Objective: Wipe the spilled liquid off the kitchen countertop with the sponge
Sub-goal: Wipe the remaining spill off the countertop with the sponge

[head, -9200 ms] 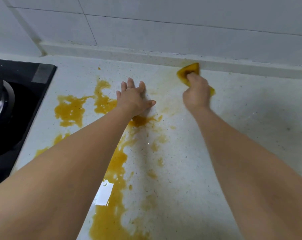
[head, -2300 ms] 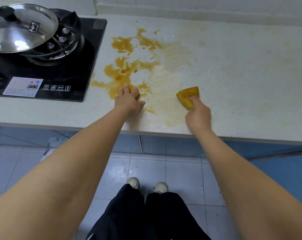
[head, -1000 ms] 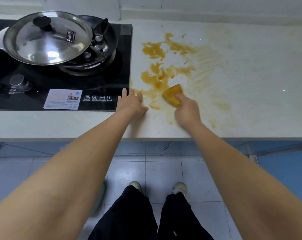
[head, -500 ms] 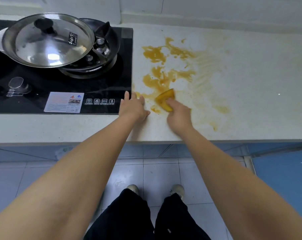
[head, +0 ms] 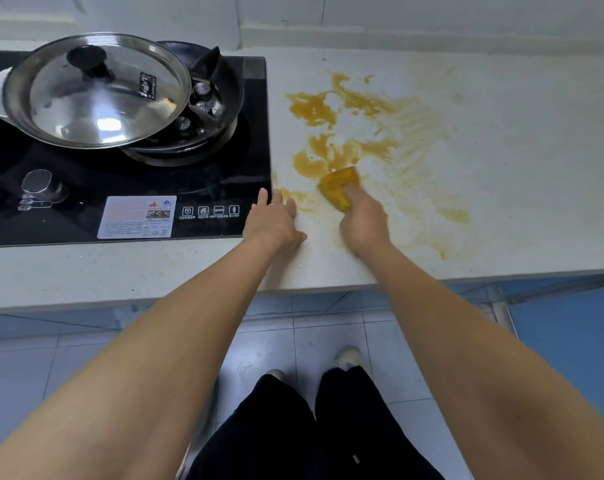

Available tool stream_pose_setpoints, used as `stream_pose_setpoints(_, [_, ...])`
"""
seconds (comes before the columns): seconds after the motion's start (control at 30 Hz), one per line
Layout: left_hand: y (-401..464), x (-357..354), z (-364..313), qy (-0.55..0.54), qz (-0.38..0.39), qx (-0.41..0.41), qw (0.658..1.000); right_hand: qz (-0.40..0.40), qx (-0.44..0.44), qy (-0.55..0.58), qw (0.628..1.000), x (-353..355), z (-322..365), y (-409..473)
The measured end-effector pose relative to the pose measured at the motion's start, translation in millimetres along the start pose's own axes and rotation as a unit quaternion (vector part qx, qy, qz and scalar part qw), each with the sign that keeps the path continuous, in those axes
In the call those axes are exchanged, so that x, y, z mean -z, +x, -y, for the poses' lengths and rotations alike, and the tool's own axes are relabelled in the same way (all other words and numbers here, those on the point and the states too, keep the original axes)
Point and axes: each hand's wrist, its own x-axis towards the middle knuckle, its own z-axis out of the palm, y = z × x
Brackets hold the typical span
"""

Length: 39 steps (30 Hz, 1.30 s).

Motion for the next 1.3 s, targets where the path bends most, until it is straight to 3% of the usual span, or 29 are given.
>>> stream_pose_setpoints(0.07, [2.9, -2.0, -0.2, 0.003, -0.005, 0.006, 1.000, -0.021, -0.044, -0.020, 0.999, 3.8, 3.5, 4.8])
stream_pose_setpoints(0.2, [9.3, -4.2, -6.4, -0.023, -0.029, 0.022, 0.999, 0.057, 0.102, -0.029, 0.993, -18.2, 8.5, 0.7])
stream_pose_setpoints(0.37, [25.4, 19.7, 4.1, -0.059, -0.079, 0.073, 0.992, -0.013, -0.052, -0.034, 0.998, 14.8, -0.2, 40.6])
stream_pose_setpoints(0.53, [45.0, 32.9, 14.0, -0.072, -0.072, 0.115, 0.988, 0.049, 0.125, -0.028, 0.991, -13.5, 9.5, 34.1])
stream_pose_setpoints(0.67, [51.8, 30.1, 14.9, -0.079, -0.090, 0.119, 0.986, -0.009, -0.005, 0.004, 1.000, -5.5, 12.8, 69.8])
stream_pose_setpoints(0.7, [52.2, 28.7, 14.8, -0.084, -0.098, 0.120, 0.984, -0.002, 0.021, 0.007, 1.000, -10.8, 20.7, 65.6])
stream_pose_setpoints(0.8, [54.1, 28.6, 16.1, -0.103, -0.104, 0.122, 0.982, 0.090, 0.208, -0.016, 0.974, -35.3, 27.9, 47.7])
stream_pose_setpoints(0.83, [53.5, 29.5, 16.9, -0.104, -0.101, 0.122, 0.982, 0.101, 0.220, -0.022, 0.970, -32.3, 25.5, 52.3])
stream_pose_setpoints(0.97, [52.0, 29.9, 17.7, -0.105, -0.093, 0.122, 0.982, 0.010, 0.026, -0.029, 0.999, -5.1, 18.5, 86.6])
stream_pose_setpoints(1.03, [53.5, 29.3, 16.2, -0.113, -0.098, 0.128, 0.981, 0.026, 0.064, -0.020, 0.997, -12.5, 28.3, 78.0])
stream_pose_setpoints(1.13, [55.2, 28.5, 14.7, -0.117, -0.101, 0.132, 0.979, 0.106, 0.203, -0.029, 0.973, -32.8, 28.9, 58.8])
stream_pose_setpoints(1.17, [54.9, 28.0, 14.9, -0.114, -0.101, 0.131, 0.980, 0.104, 0.189, -0.028, 0.976, -27.2, 26.6, 63.9])
stream_pose_setpoints(1.3, [55.1, 26.8, 16.5, -0.111, -0.100, 0.129, 0.980, -0.005, -0.018, -0.054, 0.998, 8.5, 17.4, 90.4])
